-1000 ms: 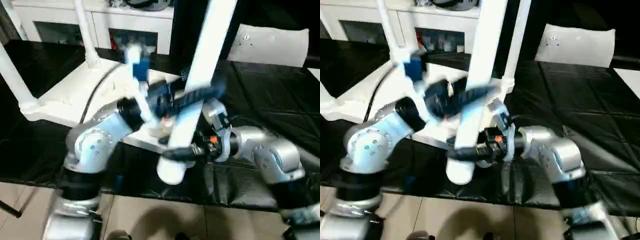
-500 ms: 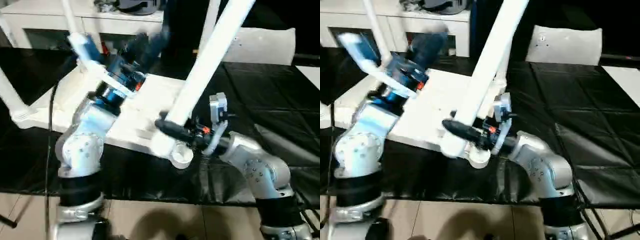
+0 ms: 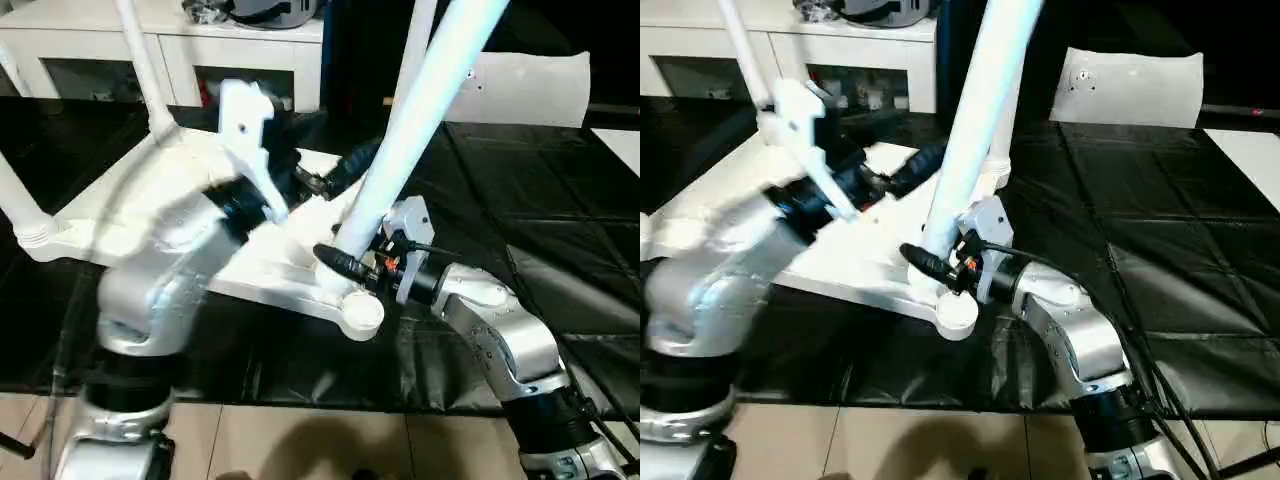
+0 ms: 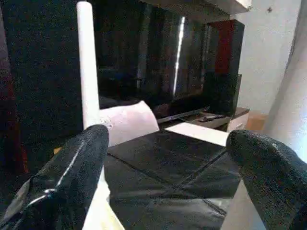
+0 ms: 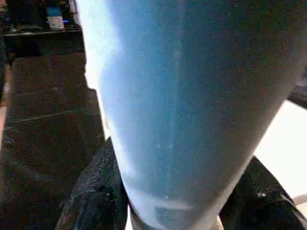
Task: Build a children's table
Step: Pick table leg
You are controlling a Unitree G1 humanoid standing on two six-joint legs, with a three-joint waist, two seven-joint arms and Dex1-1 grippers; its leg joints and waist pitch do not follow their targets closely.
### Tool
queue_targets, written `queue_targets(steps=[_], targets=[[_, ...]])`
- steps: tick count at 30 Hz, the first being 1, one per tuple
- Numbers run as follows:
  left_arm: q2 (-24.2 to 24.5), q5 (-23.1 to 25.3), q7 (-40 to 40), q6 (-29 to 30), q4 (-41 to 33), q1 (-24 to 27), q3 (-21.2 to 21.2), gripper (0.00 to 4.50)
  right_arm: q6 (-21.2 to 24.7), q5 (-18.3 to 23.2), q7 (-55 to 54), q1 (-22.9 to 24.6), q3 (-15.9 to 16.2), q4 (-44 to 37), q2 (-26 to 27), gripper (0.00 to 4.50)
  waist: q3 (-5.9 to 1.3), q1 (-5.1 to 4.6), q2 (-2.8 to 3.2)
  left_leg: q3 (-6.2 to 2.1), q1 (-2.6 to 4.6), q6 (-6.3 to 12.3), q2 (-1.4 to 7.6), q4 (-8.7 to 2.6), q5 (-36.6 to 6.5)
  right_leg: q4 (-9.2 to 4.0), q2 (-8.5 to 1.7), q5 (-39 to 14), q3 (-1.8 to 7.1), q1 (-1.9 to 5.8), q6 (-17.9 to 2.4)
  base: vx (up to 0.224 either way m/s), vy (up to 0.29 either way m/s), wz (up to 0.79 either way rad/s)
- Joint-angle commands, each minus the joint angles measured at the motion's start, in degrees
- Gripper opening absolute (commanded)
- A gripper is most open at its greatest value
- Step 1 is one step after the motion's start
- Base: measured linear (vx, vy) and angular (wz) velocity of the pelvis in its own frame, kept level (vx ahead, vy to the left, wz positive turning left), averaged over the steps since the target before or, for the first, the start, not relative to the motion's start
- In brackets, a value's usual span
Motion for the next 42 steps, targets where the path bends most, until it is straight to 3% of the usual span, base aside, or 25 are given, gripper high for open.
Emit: queue_targets(steps=[1, 3, 6, 8, 9, 10, 12, 13, 14, 17, 19, 23, 24, 26, 28, 29, 32, 33, 36, 39, 42], targets=[[-1.7, -1.4, -3.2, 0.8, -3.1, -0.9, -5.0, 4.5, 1.4, -1.0, -3.2, -1.5, -0.7, 2.0, 1.3, 1.91, -4.08, -0.13, 0.81, 0.2, -0.1, 1.42, 0.77, -4.17, -12.9, -4.09, -3.96, -24.9, 3.29, 3.3, 0.8, 0.0, 0.0, 0.0], [-2.4, 0.8, -0.2, -0.2, -0.7, -0.7, -3.1, 4.5, 1.8, -0.3, -5.1, -1.4, -2.4, 1.7, 2.3, 1.91, -4.08, -0.18, 1.1, 0.19, -0.02, 1.26, 0.78, -4.18, -13.3, -4.13, -3.98, -24.9, 3.29, 3.28, 0.4, 0.0, 0.0, 0.0], [-1.6, 2.3, 1.9, -2.0, 2.5, -0.3, 0.0, 4.5, 1.8, 0.8, -6.7, -0.8, -4.6, 0.5, 2.4, 1.91, -4.1, -0.44, 0.94, 0.29, 0.08, 1.24, 0.47, -4.09, -14.1, -4.45, -3.82, -25.8, 3.1, 3.34, 1.2, 0.0, 0.0, 0.0], [0.5, 3.0, 1.0, -3.0, 3.9, 1.1, 1.2, 4.5, 1.2, 1.3, -10.1, 0.5, -7.2, -1.1, 3.5, 1.91, -4.08, -0.54, 1.35, 0.21, 0.0, 1.18, 0.36, -4.15, -14.3, -4.47, -3.83, -26.4, 3.04, 3.38, 1.8, 0.0, 0.0, 0.0], [1.6, 3.6, 0.3, -3.6, 4.5, 1.9, 1.5, 4.5, 0.5, 0.9, -12.0, 1.3, -8.1, -1.9, 3.9, 1.91, -4.08, -0.85, 1.22, 0.17, -0.01, 1.05, 0.3, -4.18, -14.2, -4.5, -3.79, -26.2, 3.07, 3.3, 2.1, 0.0, 0.0, 0.0], [2.9, 4.5, -0.7, -4.5, 5.3, 2.9, 1.5, 4.5, 1.9, 0.2, -14.2, 2.3, -8.9, -3.3, 4.0, 1.91, -4.05, -0.98, 1.17, 0.19, -0.08, 1.03, 0.15, -4.16, -13.9, -4.54, -3.73, -26.3, 3.06, 3.34, 2.4, 0.0, 0.0, 0.0], [3.7, 5.7, -0.9, -4.8, 6.4, 4.0, 1.8, 4.5, 6.5, 1.3, -15.4, 3.4, -9.9, -5.4, 4.0, 1.9, -4.26, -1.25, 1.84, 0.23, 0.03, 1.07, -0.04, -4.07, -13.2, -4.47, -3.52, -25.8, 3.01, 3.41, 2.6, 0.0, 0.0, 0.0], [3.7, 6.0, -0.6, -4.7, 6.8, 4.4, 2.0, 4.5, 7.2, 1.4, -15.8, 3.8, -10.1, -5.9, 4.1, 1.9, -4.26, -1.32, 1.86, 0.21, -0.02, 1.29, 0.12, -4.13, -13.1, -4.43, -3.51, -25.3, 3.02, 3.4, 2.4, 0.0, 0.0, 0.0], [3.7, 7.0, 0.4, -4.7, 7.8, 5.5, 2.2, 4.5, 8.4, 1.3, -16.6, 4.9, -10.4, -6.8, 4.0, 1.9, -4.25, -1.31, 2.37, 0.15, 0.07, 1.3, 0.16, -4.14, -13.3, -4.41, -3.5, -25.1, 3.01, 3.37, 2.2, 0.0, 0.0, 0.0], [3.1, 9.5, 4.1, -5.0, 9.0, 8.7, 1.9, 4.5, 10.7, 0.1, -18.8, 7.7, -10.3, -8.8, 3.9, 1.9, -4.2, -1.54, 2.2, 0.33, -0.07, 1.54, -0.07, -4.04, -13.4, -4.6, -3.44, -25.4, 2.93, 3.39, 2.3, 0.0, 0.0, 0.0], [1.2, 10.7, 9.0, -4.5, 9.3, 12.5, 2.2, 4.5, 12.4, -1.2, -21.1, 10.4, -9.6, -11.5, 4.2, 1.9, -4.08, -1.74, 2.18, 0.63, -0.02, 1.85, -0.49, -3.71, -14.0, -5.26, -3.2, -28.7, 2.39, 3.12, 3.8, 0.0, 0.0, 0.0], [0.8, 11.4, 9.4, -6.7, 9.3, 15.2, 1.7, 4.5, 13.5, -0.6, -21.6, 11.7, -9.0, -13.6, 4.5, 1.9, -3.89, -2.37, 2.24, 0.43, 0.37, 2.45, -0.68, -3.4, -16.9, -6.52, -3.01, -32.4, 1.37, 2.74, 6.7, 0.0, 0.0, 0.0], [1.6, 12.9, 6.7, -9.9, 9.5, 17.2, 0.1, 4.5, 15.2, 0.6, -21.3, 12.5, -8.9, -15.8, 4.4, 1.9, -3.65, -2.95, 1.85, 0.3, 0.3, 2.53, -0.7, -3.45, -18.3, -6.86, -2.85, -33.5, 1.03, 2.75, 7.5, 0.0, 0.0, 0.0], [3.8, 13.6, 1.7, -11.7, 10.2, 17.6, -2.2, 4.5, 15.8, 1.5, -20.6, 13.1, -9.1, -16.8, 4.1, 1.9, -3.63, -3.59, 2.0, -0.01, 0.11, 2.65, -0.69, -3.56, -19.6, -6.92, -2.89, -34.8, 0.98, 2.98, 8.8, 0.0, 0.0, 0.0], [4.8, 13.6, -0.5, -11.8, 10.4, 17.3, -3.2, 4.5, 15.6, 1.4, -20.4, 13.3, -9.2, -16.9, 3.8, 1.9, -3.59, -4.18, 2.33, -0.4, 0.22, 2.7, -0.01, -3.92, -21.3, -6.77, -3.15, -34.6, 1.21, 3.15, 8.5, 0.0, 0.0, 0.0], [7.3, 14.5, -5.1, -13.4, 11.6, 16.3, -5.6, 4.21, 14.5, 0.9, -19.4, 13.9, -8.9, -16.4, 2.9, 1.9, -3.48, -4.6, 2.13, -0.68, -0.03, 2.59, 0.45, -4.27, -22.2, -6.48, -3.26, -33.9, 1.41, 3.39, 7.9, 0.0, 0.0, 0.0], [10.2, 15.9, -11.1, -16.1, 13.8, 14.6, -8.6, 4.14, 13.3, 0.2, -19.2, 14.0, -8.9, -15.8, 2.3, 1.9, -3.09, -4.77, 2.2, -0.76, 0.42, 1.9, 0.0, -4.28, -24.0, -6.8, -3.51, -36.3, 1.56, 3.13, 7.4, 0.0, 0.0, 0.0], [11.0, 16.7, -12.8, -17.1, 14.8, 13.9, -9.6, 3.94, 12.9, -0.1, -19.0, 14.0, -8.8, -15.7, 2.2, 1.9, -3.13, -4.96, 2.09, -0.56, 0.56, 1.69, -0.7, -3.87, -23.3, -7.14, -3.7, -37.4, 1.44, 2.98, 7.4, 0.0, 0.0, 0.0], [13.9, 19.5, -21.9, -22.3, 21.6, 9.7, -13.6, 3.71, 12.7, -0.5, -18.0, 14.2, -8.4, -16.0, 0.8, 1.9, -3.05, -5.14, 2.37, -0.78, 0.62, 1.82, -0.74, -3.93, -23.3, -7.42, -3.62, -37.7, 1.16, 3.17, 7.8, 0.0, 0.0, 0.0], [15.4, 19.8, -27.3, -23.0, 24.5, 7.7, -15.4, 3.67, 12.9, 0.2, -17.3, 14.2, -8.7, -15.9, 0.2, 1.9, -3.16, -5.79, 2.62, -1.17, 0.46, 1.38, -0.24, -4.19, -24.4, -7.05, -3.89, -36.5, 1.2, 3.59, 7.1, 0.0, 0.0, 0.0], [17.1, 19.7, -32.7, -22.3, 27.4, 5.8, -17.4, 3.33, 13.1, 0.9, -16.1, 14.5, -8.9, -15.7, -0.7, 1.9, -3.31, -6.33, 2.69, -1.19, 0.23, 1.35, -0.43, -4.04, -23.5, -6.82, -4.18, -36.1, 1.31, 3.71, 6.5, 0.0, 0.0, 0.0]])
